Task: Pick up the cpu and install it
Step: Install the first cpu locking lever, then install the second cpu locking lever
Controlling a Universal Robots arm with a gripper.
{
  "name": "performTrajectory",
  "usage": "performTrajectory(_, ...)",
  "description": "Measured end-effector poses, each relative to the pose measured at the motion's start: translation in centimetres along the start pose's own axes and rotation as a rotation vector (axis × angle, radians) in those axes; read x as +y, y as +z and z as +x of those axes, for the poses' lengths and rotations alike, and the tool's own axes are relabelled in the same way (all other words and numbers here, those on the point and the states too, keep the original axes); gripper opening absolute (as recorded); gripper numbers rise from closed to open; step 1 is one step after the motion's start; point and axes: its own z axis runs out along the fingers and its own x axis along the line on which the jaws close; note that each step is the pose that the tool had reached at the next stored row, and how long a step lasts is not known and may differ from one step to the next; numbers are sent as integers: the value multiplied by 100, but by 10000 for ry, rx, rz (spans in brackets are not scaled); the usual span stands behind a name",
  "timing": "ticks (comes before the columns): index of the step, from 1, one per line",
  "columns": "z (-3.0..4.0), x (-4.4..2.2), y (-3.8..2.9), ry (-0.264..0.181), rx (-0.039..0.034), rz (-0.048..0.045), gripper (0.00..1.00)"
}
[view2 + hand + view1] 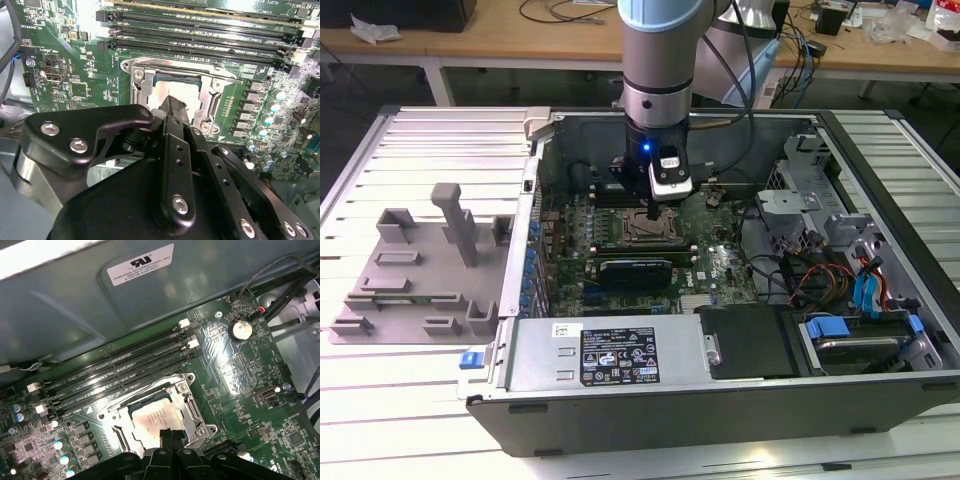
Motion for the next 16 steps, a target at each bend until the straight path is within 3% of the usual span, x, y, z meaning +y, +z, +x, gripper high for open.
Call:
performTrajectory(11,0,0,0,-82,-7,23,11)
performTrajectory(13,0,1,0,-459,14,4,11)
performTrajectory(14,0,0,1,-1025,43,-18,11)
performTrajectory(16,0,0,2,-1497,67,-34,11)
